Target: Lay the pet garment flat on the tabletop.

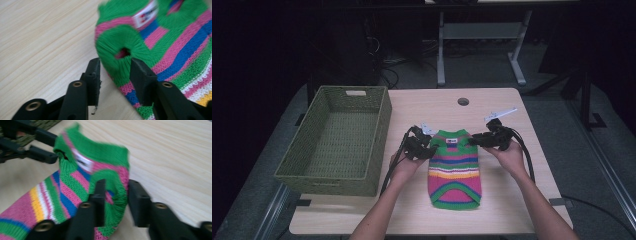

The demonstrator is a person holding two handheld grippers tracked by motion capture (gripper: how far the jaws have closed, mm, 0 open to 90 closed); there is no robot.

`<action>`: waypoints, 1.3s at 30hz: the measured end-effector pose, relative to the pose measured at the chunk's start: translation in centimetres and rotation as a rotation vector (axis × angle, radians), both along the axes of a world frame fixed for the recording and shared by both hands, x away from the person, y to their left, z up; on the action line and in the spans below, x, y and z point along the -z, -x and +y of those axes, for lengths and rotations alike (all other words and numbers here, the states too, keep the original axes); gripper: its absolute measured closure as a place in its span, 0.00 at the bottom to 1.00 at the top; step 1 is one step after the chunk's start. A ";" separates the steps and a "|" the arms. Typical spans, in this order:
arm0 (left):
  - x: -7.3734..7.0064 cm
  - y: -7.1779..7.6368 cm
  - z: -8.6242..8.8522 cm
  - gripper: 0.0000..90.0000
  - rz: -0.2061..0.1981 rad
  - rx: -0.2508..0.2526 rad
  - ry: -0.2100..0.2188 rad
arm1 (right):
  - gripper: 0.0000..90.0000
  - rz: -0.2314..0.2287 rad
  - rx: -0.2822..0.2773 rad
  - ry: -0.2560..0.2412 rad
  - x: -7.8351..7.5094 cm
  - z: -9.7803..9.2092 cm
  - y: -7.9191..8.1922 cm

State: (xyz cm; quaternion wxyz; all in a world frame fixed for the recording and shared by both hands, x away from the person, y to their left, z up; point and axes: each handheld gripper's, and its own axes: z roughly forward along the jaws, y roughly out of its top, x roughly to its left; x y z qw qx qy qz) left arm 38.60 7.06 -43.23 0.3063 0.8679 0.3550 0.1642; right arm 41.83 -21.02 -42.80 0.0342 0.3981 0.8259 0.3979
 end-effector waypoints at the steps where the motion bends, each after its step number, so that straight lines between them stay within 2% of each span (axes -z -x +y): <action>1: 0.0 0.0 0.0 0.62 0.002 -0.008 0.001 | 0.62 0.006 0.010 -0.002 0.0 -0.1 -0.1; 2: 0.0 -0.1 0.1 0.60 0.002 -0.012 0.005 | 0.58 0.017 0.022 0.001 0.1 -0.1 -0.3; 4: 0.0 0.0 0.2 0.58 0.005 -0.020 0.021 | 0.58 0.024 0.023 0.000 0.1 -0.2 -0.4; 9: 0.1 0.1 0.2 0.58 0.005 -0.013 0.018 | 0.59 0.026 0.010 0.003 0.1 -0.4 -0.3; 20: -0.1 0.4 0.6 0.59 0.004 -0.005 0.041 | 0.60 0.047 -0.005 -0.015 0.4 -0.6 -0.1; 23: -0.1 0.4 0.7 0.59 0.009 -0.004 0.064 | 0.60 0.050 -0.009 -0.021 0.5 -0.8 0.0; 25: -0.1 0.5 0.8 0.58 0.015 0.006 0.096 | 0.60 0.057 -0.013 -0.023 0.6 -0.9 0.1; 34: -0.3 0.9 0.4 0.56 0.015 0.025 0.104 | 0.59 0.054 -0.017 -0.042 0.0 -1.8 0.5; 39: -0.6 1.0 0.6 0.51 0.006 0.016 0.139 | 0.57 0.059 -0.021 -0.060 0.2 -2.3 0.7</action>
